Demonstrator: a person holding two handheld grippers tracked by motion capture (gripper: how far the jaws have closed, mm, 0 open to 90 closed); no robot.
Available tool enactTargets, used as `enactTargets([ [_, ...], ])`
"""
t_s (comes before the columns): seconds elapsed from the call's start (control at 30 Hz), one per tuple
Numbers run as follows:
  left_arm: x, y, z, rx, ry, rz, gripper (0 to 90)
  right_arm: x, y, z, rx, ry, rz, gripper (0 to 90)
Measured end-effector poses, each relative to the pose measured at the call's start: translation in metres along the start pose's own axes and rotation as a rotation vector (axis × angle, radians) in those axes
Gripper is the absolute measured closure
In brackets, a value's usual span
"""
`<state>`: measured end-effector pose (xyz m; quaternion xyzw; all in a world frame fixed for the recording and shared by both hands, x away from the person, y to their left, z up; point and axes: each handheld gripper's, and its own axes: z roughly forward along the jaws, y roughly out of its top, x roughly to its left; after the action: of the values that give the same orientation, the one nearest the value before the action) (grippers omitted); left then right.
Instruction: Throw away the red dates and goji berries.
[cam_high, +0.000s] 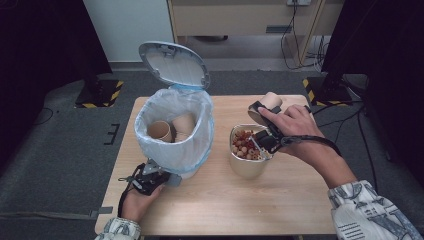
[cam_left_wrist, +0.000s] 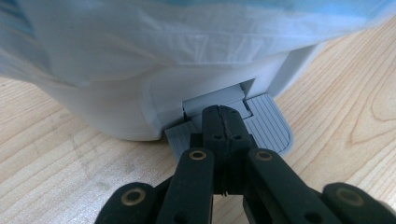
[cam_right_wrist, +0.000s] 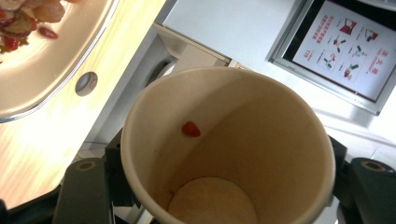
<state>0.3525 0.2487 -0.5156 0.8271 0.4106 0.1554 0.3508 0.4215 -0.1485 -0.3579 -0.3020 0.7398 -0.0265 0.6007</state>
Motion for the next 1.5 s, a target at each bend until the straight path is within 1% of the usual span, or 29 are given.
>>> enactTargets([
  [0.13, -0.001, 0.0, 0.0, 0.0, 0.002, 0.003, 90.0, -0.002, 0.0, -0.001, -0.013, -0.008, 0.062, 31.2],
  [0.2, 0.0, 0.0, 0.0, -0.001, 0.001, 0.003, 90.0, -0.004, 0.001, -0.001, -0.012, -0.007, 0.077, 31.3],
  [0.27, 0.0, 0.0, 0.0, -0.001, 0.002, 0.003, 90.0, -0.007, 0.002, 0.0, -0.033, -0.009, 0.113, 31.2],
  [0.37, 0.0, 0.0, 0.0, -0.003, 0.0, 0.001, 90.0, -0.01, 0.003, 0.002, -0.048, -0.016, 0.155, 31.1],
  [0.4, 0.0, 0.0, 0.0, -0.003, 0.0, 0.001, 90.0, -0.01, 0.003, 0.002, -0.048, -0.016, 0.155, 31.1],
  [0.43, 0.0, 0.0, 0.0, -0.002, -0.001, 0.0, 90.0, -0.01, 0.003, 0.003, -0.049, -0.017, 0.168, 31.2],
  [0.47, 0.0, 0.0, 0.0, -0.001, -0.001, 0.0, 90.0, -0.012, 0.002, 0.006, -0.065, -0.016, 0.204, 31.2],
  [0.57, 0.0, 0.0, 0.0, -0.002, -0.001, 0.001, 90.0, -0.015, 0.002, 0.008, -0.075, -0.017, 0.251, 31.1],
  [0.6, 0.0, 0.0, 0.0, -0.002, -0.001, 0.0, 90.0, -0.015, 0.002, 0.008, -0.075, -0.017, 0.251, 31.1],
  [0.8, 0.0, 0.0, 0.0, -0.003, -0.002, -0.001, 90.0, -0.024, -0.002, 0.01, -0.105, -0.026, 0.366, 31.0],
  [0.83, 0.0, 0.0, 0.0, -0.003, -0.001, 0.0, 90.0, -0.024, -0.002, 0.01, -0.105, -0.026, 0.366, 31.0],
  [0.87, 0.0, 0.0, 0.0, -0.003, -0.002, -0.001, 90.0, -0.026, -0.003, 0.011, -0.113, -0.03, 0.397, 30.9],
  [0.9, 0.0, 0.0, 0.0, -0.003, -0.002, -0.001, 90.0, -0.026, -0.003, 0.011, -0.113, -0.03, 0.397, 30.9],
  [0.93, 0.0, 0.0, 0.0, -0.002, -0.001, -0.001, 90.0, -0.027, -0.004, 0.011, -0.113, -0.031, 0.412, 31.0],
  [1.03, 0.0, 0.0, 0.0, -0.002, -0.002, -0.001, 90.0, -0.028, -0.004, 0.012, -0.124, -0.033, 0.425, 30.9],
  [1.13, 0.0, 0.0, 0.0, -0.002, -0.002, -0.001, 90.0, -0.03, -0.005, 0.013, -0.129, -0.032, 0.457, 30.8],
  [1.33, 0.0, 0.0, 0.0, -0.002, -0.002, 0.0, 90.0, -0.032, -0.004, 0.015, -0.145, -0.025, 0.5, 30.7],
  [1.4, 0.0, 0.0, 0.0, -0.003, -0.002, 0.0, 90.0, -0.033, -0.005, 0.016, -0.158, -0.021, 0.526, 30.7],
  [1.5, 0.0, 0.0, 0.0, -0.002, -0.003, -0.001, 90.0, -0.034, -0.006, 0.018, -0.16, -0.02, 0.55, 30.7],
])
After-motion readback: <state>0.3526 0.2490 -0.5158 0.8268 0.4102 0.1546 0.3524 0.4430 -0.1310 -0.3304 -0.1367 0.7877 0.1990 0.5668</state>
